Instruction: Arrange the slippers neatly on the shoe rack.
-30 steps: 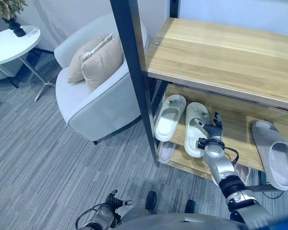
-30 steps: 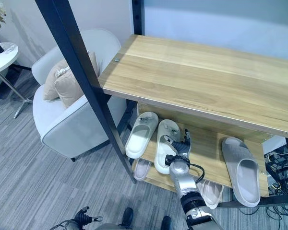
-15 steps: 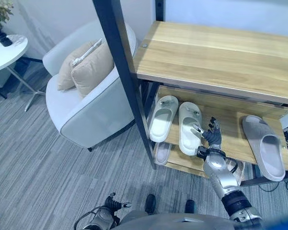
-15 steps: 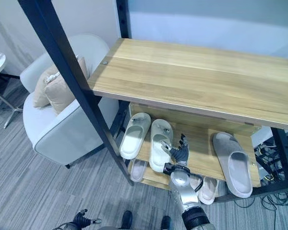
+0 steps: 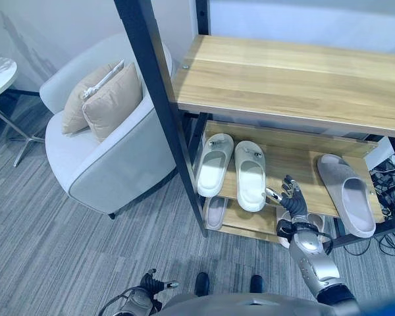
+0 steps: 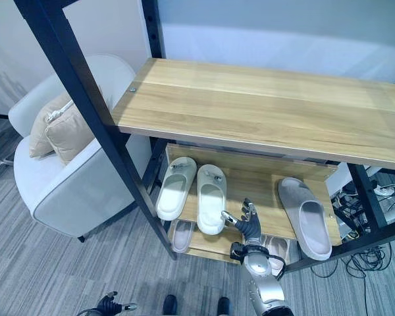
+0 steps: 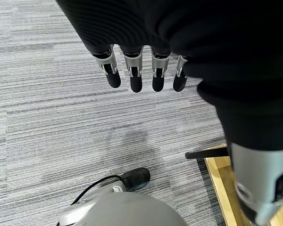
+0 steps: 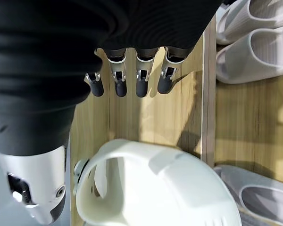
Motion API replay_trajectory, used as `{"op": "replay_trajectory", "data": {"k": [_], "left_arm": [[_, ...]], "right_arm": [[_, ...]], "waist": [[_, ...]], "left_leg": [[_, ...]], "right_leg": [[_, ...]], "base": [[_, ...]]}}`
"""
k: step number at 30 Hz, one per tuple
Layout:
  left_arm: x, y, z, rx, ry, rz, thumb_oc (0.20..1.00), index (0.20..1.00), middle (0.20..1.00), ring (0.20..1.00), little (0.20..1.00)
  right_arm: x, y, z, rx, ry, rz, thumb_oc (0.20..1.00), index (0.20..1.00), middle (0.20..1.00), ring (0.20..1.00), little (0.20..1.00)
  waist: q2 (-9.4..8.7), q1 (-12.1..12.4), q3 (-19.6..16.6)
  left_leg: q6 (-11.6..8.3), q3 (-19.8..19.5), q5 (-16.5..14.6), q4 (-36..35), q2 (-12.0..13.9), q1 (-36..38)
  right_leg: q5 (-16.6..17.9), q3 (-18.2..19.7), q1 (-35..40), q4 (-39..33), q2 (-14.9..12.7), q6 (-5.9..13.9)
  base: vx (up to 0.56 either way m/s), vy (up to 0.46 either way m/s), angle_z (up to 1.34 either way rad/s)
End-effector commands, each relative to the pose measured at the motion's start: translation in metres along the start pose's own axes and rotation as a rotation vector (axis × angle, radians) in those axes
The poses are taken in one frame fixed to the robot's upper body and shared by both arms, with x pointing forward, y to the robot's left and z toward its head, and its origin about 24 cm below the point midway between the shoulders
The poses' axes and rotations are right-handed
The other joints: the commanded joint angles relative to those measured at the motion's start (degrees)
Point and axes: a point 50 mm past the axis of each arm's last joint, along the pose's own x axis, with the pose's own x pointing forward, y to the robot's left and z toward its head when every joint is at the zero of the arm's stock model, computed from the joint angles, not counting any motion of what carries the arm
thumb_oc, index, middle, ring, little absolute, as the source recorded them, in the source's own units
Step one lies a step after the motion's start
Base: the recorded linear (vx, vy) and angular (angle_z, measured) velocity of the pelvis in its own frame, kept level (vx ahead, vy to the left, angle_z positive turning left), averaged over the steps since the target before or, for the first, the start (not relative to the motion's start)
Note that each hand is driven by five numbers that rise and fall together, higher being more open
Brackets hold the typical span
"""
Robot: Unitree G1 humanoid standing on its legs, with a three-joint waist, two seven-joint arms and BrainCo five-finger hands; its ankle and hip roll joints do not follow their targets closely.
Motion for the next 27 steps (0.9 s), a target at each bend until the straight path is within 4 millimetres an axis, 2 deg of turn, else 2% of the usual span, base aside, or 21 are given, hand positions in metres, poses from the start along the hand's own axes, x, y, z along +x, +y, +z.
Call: {"op": "replay_trajectory", "data": {"k": [1, 8, 15, 22, 27], "left_arm": [[-0.001, -0.021, 0.005, -0.022, 0.022, -0.065, 1.0, 1.0, 1.0, 1.0, 1.0], [-0.001, -0.016, 0.0, -0.016, 0.034, -0.047, 1.0, 1.0, 1.0, 1.0, 1.0], [0.0, -0.014, -0.001, -0.009, 0.034, -0.037, 1.0, 1.0, 1.0, 1.0, 1.0], [-0.001, -0.012, -0.005, 0.006, 0.049, -0.024, 1.0, 1.0, 1.0, 1.0, 1.0], [0.0, -0.013, 0.002, 0.004, 0.024, -0.027, 1.0, 1.0, 1.0, 1.0, 1.0]], "right_arm": [[0.005, 0.018, 0.022, 0.112, -0.086, 0.124, 1.0, 1.0, 1.0, 1.0, 1.0], [-0.001, 0.037, 0.01, 0.181, -0.015, 0.23, 1.0, 1.0, 1.0, 1.0, 1.0], [0.001, 0.048, 0.01, 0.177, -0.003, 0.287, 1.0, 1.0, 1.0, 1.0, 1.0], [0.003, 0.055, 0.018, 0.144, -0.044, 0.32, 1.0, 1.0, 1.0, 1.0, 1.0], [0.002, 0.058, 0.02, 0.163, -0.045, 0.342, 1.0, 1.0, 1.0, 1.0, 1.0]], "waist": [[-0.95, 0.91, 1.68], [-1.48, 1.36, 1.73], [-1.5, 1.97, 1.87], [-1.37, 2.58, 1.85], [-1.33, 2.61, 1.78]], "left_leg": [[-0.26, 2.13, -5.14, 0.74, 0.6, 0.33], [-0.35, 1.72, -4.96, 0.74, 0.75, 0.46], [-0.35, 1.59, -4.86, 0.74, 0.77, 0.27], [-0.33, 1.35, -4.8, 0.74, 0.6, 0.1], [-0.35, 1.36, -4.71, 0.74, 0.71, 0.16]], "right_leg": [[-0.03, 0.04, 2.58, 0.35, -5.84, 5.67], [0.06, -0.39, 2.96, 0.37, -5.72, 5.55], [0.15, -0.78, 2.93, 0.35, -5.82, 5.53], [0.08, -1.02, 3.07, 0.35, -5.95, 5.48], [0.04, -0.95, 3.04, 0.35, -5.84, 5.39]], "base": [[0.0, 0.0, 0.0], [0.0, 0.0, 0.0], [0.0, 0.0, 0.0], [0.0, 0.001, 0.02], [0.0, 0.0, 0.0]]}}
